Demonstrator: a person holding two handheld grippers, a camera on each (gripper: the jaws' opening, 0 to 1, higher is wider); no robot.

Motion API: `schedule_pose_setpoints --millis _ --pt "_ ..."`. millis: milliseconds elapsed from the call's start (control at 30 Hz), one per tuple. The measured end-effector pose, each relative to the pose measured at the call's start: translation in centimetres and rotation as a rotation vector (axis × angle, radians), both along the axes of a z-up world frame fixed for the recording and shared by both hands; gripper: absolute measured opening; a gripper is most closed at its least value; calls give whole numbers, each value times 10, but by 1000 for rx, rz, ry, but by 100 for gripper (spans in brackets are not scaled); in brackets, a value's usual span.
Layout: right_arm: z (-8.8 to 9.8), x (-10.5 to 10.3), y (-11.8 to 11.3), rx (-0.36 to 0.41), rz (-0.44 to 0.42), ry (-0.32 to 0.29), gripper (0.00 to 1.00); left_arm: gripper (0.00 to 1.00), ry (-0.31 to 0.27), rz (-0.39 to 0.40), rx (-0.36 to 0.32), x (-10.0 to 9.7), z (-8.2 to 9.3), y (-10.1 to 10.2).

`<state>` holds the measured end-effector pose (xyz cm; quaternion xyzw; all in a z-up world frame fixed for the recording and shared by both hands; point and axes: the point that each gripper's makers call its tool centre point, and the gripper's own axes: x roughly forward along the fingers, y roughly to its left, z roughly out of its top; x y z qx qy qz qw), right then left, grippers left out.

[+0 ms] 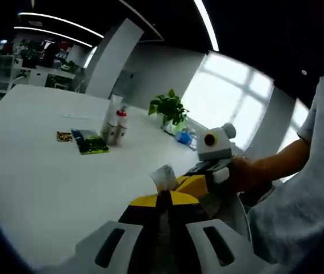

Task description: Arrange the skincare products in the storage area until every visible bottle or jar stands upright without overlapping.

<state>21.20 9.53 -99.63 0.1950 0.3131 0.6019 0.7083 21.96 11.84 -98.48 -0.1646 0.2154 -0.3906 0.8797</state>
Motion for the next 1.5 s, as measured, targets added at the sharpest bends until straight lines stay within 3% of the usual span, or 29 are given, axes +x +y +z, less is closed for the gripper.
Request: schedule_pose_setpoints --millis 100,267,400,467,600,900,1033,1167,1500 --pt "2 3 -1 -5 -16 -30 0 2 -8 38 20 7 -2 5" --pt "-10 6 -2 -84 -21 -87 0 0 -9 89 214 15 -28 13" --pt "-11 13 -7 -106 -52 -127 0 0 -30 141 260 24 -29 22" --pt "-11 17 -12 -116 -81 -132 0 0 -22 135 240 23 -29 19" --pt "-11 21 -15 -116 -104 -134 0 0 -26 114 278 20 -34 14" --pt "-18 16 -12 -142 -87 -120 0 0 -30 102 303 14 -39 15" --pt "-21 10 -11 -142 -82 -104 0 0 -17 99 364 7 -50 18" --pt "-22 9 -10 -158 -68 -118 0 0 -51 65 448 4 -55 16" --pt "-24 29 -22 -168 -150 -100 0 0 -50 112 449 15 -52 22"
